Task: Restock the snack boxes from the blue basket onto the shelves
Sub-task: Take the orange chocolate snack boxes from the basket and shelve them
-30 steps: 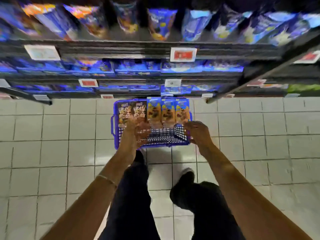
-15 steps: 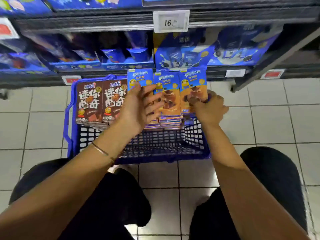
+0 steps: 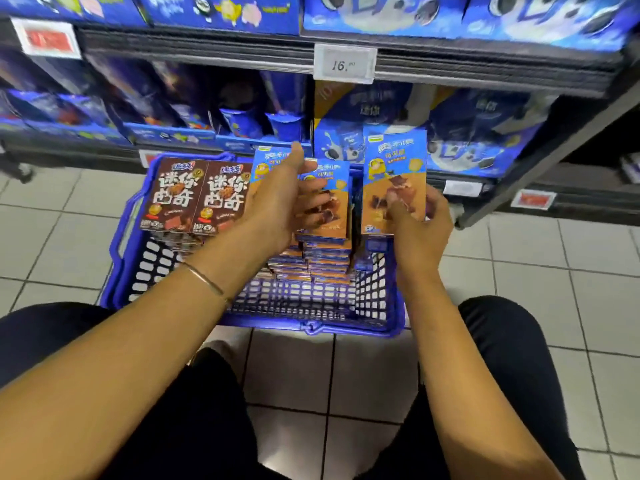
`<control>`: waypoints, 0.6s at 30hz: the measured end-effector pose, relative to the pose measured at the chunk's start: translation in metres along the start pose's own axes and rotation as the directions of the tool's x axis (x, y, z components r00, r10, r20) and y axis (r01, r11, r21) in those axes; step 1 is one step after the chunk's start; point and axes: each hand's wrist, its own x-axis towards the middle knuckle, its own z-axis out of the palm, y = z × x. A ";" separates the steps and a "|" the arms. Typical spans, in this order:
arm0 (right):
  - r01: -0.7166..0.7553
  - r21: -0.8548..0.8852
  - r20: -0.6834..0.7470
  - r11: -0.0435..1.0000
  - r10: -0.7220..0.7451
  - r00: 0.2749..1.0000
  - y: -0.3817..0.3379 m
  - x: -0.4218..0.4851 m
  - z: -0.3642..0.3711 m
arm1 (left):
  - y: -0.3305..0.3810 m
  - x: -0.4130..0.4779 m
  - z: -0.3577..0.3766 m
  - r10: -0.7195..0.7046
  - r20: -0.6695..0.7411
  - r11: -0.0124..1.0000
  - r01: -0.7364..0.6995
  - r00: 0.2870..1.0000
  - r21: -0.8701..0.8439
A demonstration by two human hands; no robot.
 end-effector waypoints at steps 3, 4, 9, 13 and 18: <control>-0.093 0.188 0.170 0.978 0.061 0.984 -0.014 -0.011 0.008 | 0.005 -0.006 0.006 -0.002 0.061 1.000 0.001 0.998 0.006; -0.107 0.199 0.232 0.974 0.059 0.971 -0.021 -0.017 0.011 | 0.008 -0.010 0.007 0.004 0.087 1.000 -0.006 0.996 0.021; -0.128 0.180 0.395 0.975 0.048 0.918 -0.042 -0.040 0.032 | 0.020 -0.016 0.008 0.136 0.059 0.989 -0.132 0.989 -0.069; -0.192 0.148 0.408 0.970 0.116 0.905 -0.035 -0.024 0.036 | 0.023 -0.014 -0.004 0.122 -0.047 0.983 -0.127 0.991 -0.134; 0.007 -0.129 0.326 0.992 0.036 0.945 0.001 0.001 0.047 | 0.030 -0.014 -0.023 0.053 -0.020 0.987 -0.056 0.998 -0.149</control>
